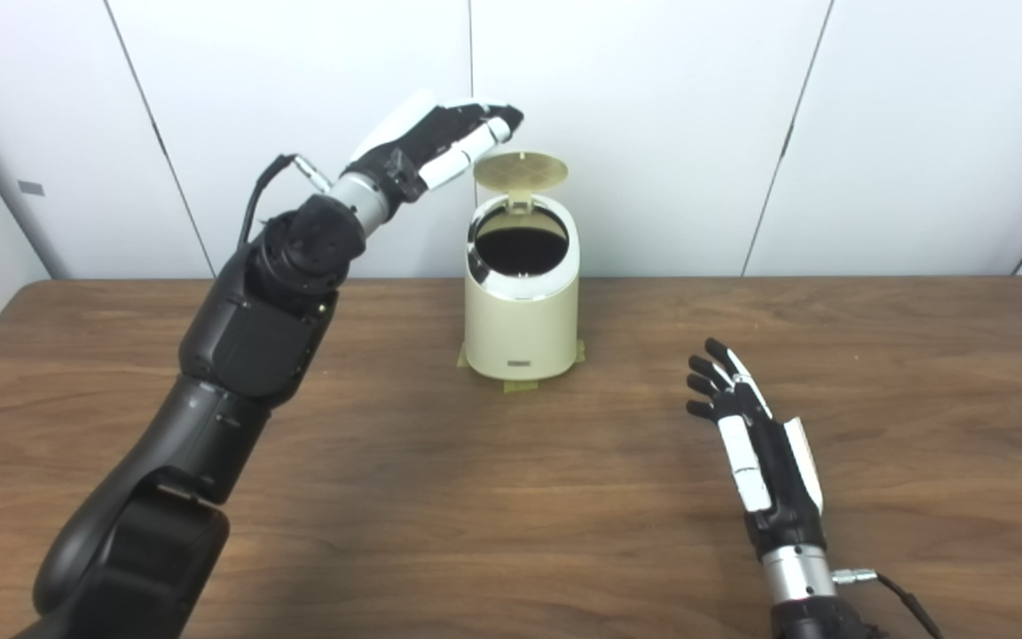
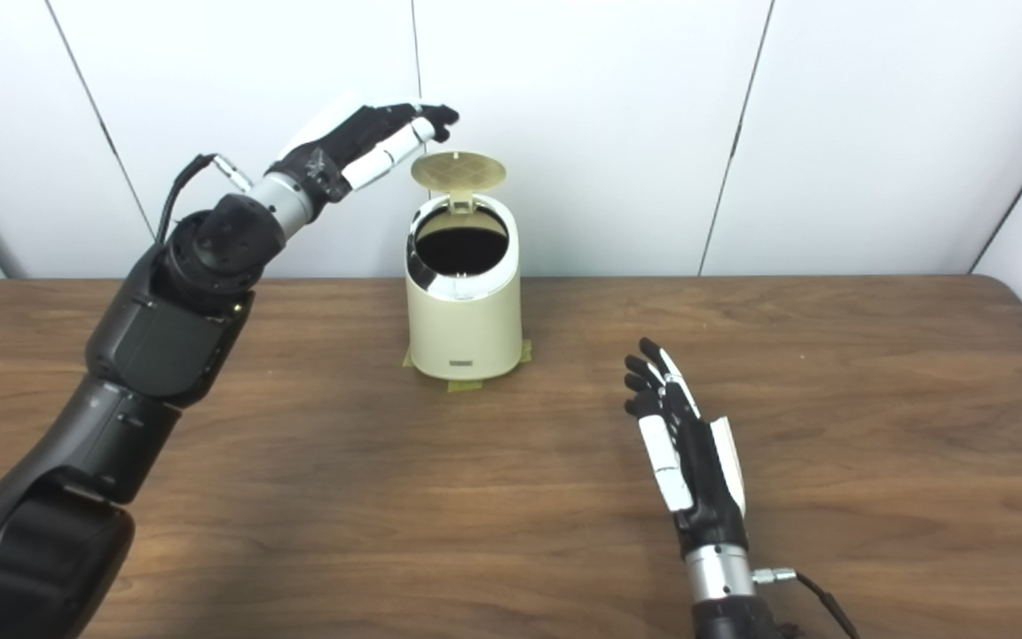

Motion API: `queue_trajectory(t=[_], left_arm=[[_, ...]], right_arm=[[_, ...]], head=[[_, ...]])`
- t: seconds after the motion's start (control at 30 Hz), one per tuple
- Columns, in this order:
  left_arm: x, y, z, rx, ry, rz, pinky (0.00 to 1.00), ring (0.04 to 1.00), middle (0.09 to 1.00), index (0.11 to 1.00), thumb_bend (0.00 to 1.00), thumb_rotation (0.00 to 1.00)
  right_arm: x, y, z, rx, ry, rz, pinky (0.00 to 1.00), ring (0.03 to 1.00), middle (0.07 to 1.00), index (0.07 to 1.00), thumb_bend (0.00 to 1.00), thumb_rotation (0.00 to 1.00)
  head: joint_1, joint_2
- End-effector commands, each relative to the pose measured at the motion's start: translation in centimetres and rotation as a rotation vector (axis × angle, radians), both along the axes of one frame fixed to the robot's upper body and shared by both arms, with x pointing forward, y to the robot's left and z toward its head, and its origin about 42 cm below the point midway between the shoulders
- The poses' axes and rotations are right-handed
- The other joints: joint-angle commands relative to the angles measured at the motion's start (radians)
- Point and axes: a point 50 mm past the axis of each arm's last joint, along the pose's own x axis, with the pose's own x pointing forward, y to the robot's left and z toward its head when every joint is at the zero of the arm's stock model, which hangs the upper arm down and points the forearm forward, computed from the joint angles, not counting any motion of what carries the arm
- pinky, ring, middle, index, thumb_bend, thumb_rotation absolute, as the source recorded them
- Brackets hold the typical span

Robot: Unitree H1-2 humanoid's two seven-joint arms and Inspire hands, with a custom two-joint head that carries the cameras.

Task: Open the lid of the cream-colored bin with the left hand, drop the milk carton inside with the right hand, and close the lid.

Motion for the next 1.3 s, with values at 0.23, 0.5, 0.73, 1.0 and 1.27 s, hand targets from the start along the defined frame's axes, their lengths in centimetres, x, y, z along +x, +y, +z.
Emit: queue_trajectory(t=[0.23, 0.5, 0.73, 1.0, 1.27], left_arm=[[-1.3, -0.6, 4.8, 0.293, -0.3, -0.043, 0.72, 0.756, 0.765, 0.767, 0.54, 1.0], [-2.9, -0.8, 4.7, 0.472, -0.394, -0.027, 0.66, 0.723, 0.739, 0.734, 0.56, 1.0], [-4.0, -0.9, 4.0, 0.553, -0.415, -0.032, 0.71, 0.759, 0.736, 0.729, 0.54, 1.0], [-4.5, -0.9, 1.8, 0.614, -0.391, -0.082, 0.78, 0.762, 0.738, 0.726, 0.54, 1.0], [-5.0, -1.1, -0.8, 0.674, -0.3, -0.108, 0.81, 0.797, 0.771, 0.751, 0.59, 1.0]], right_arm=[[-1.0, 1.1, -1.6, -0.013, 0.039, -0.019, 0.73, 0.816, 0.843, 0.927, 0.51, 1.0], [-0.7, 1.0, -2.0, -0.027, 0.043, -0.027, 0.69, 0.799, 0.839, 0.928, 0.5, 1.0], [-0.7, 1.0, -2.2, -0.042, 0.059, -0.037, 0.68, 0.786, 0.836, 0.938, 0.52, 1.0], [-0.7, 1.0, -1.9, -0.053, 0.036, -0.038, 0.67, 0.786, 0.827, 0.934, 0.5, 1.0], [-0.8, 1.2, -1.6, -0.07, 0.032, -0.038, 0.66, 0.775, 0.823, 0.936, 0.49, 1.0]], head=[[-0.006, 0.005], [-0.009, 0.017], [-0.014, 0.024], [-0.027, 0.033], [-0.031, 0.038]])
